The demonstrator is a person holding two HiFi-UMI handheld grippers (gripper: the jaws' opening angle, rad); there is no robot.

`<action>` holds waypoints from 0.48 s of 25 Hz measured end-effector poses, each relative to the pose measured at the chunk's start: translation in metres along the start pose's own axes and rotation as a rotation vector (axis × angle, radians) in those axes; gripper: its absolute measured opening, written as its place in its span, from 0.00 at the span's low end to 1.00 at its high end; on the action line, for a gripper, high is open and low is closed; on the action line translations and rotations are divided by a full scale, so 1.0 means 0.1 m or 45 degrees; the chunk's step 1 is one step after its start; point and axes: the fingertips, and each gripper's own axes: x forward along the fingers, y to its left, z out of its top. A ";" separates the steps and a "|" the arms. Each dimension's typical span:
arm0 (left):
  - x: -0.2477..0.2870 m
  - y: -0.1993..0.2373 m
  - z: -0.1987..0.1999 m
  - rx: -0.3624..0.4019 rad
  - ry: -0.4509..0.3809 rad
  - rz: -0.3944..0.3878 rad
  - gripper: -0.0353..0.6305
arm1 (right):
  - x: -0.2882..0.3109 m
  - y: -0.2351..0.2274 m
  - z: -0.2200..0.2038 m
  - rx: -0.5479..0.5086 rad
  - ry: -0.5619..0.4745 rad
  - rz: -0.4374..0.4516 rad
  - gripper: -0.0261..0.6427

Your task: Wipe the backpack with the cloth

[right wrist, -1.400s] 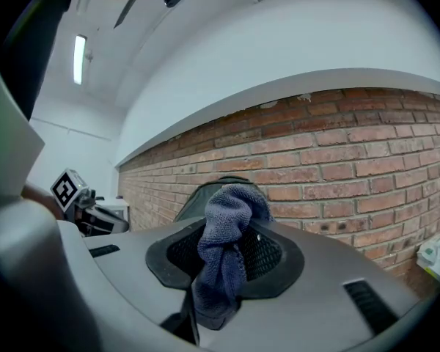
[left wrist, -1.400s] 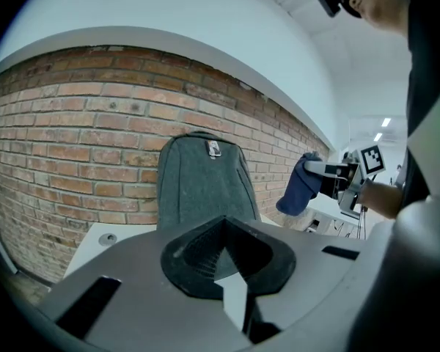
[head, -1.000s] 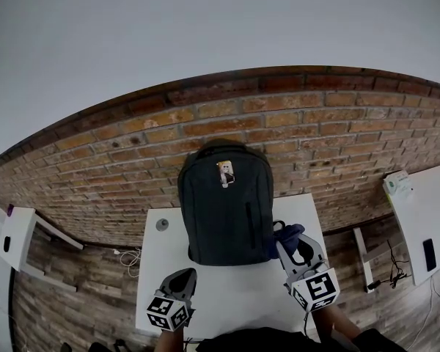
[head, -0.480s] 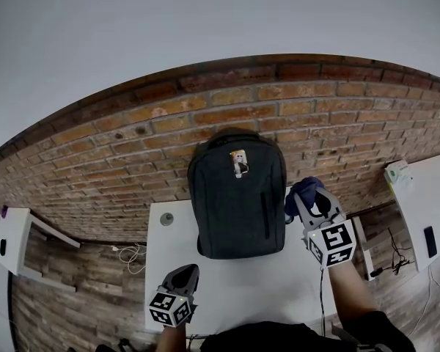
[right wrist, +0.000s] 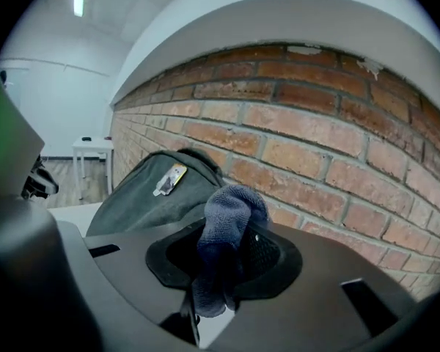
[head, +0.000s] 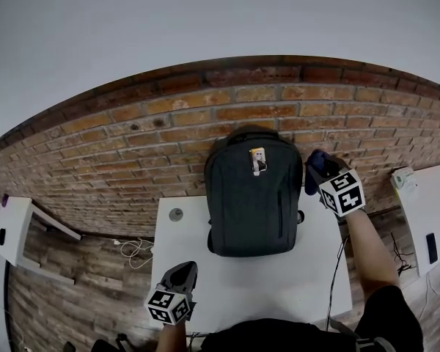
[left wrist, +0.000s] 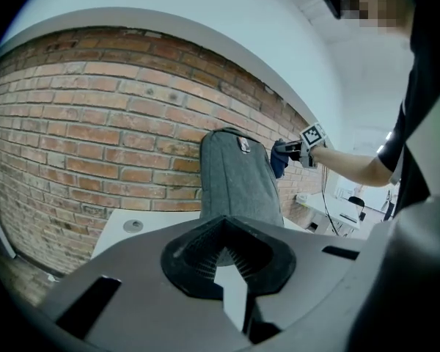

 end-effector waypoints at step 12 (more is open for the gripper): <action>-0.01 0.03 -0.16 -0.041 0.035 0.028 0.05 | 0.40 -0.06 -0.28 0.280 0.035 0.096 0.19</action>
